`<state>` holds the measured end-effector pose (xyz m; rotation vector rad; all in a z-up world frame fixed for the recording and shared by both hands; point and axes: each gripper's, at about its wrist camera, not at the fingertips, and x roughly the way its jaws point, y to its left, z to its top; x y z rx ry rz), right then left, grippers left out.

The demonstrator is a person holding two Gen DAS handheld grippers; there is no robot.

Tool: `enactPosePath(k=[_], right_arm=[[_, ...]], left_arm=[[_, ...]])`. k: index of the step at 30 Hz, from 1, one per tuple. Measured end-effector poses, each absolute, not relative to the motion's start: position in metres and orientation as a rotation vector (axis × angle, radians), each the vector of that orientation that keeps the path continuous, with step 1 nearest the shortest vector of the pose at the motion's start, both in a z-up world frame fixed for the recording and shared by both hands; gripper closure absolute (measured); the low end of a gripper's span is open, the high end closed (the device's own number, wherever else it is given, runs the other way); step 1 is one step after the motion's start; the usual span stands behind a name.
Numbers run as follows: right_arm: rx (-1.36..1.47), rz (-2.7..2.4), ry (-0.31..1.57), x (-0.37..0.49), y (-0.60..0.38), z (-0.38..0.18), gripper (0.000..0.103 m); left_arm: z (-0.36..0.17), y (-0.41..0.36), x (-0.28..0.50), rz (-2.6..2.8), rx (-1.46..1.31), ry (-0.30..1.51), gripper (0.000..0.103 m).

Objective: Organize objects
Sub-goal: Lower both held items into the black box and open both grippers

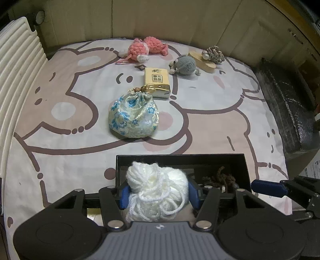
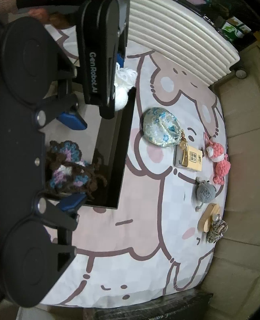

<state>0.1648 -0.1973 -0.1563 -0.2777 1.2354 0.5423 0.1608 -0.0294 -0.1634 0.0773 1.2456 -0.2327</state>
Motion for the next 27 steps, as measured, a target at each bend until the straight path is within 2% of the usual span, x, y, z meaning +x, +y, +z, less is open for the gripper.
enactPosePath(k=[1, 5, 18, 27], right_arm=[[-0.283, 0.544, 1.237, 0.1642, -0.1968, -0.1563, 0.032], [-0.289, 0.542, 1.238, 0.1634, -0.1974, -0.1566, 0.032], [-0.272, 0.528, 1.229, 0.1623, -0.2012, -0.153, 0.032], [-0.252, 0.516, 1.217, 0.1638, -0.2061, -0.1488, 0.032]], left_arm=[[-0.1635, -0.0296, 0.1608, -0.232, 0.078, 1.246, 0.045], [-0.1623, -0.0289, 0.1596, -0.222, 0.078, 1.231, 0.025], [-0.1598, -0.0244, 0.156, -0.178, 0.11, 1.224, 0.023], [-0.158, -0.0235, 0.1525, -0.161, 0.142, 1.21, 0.014]])
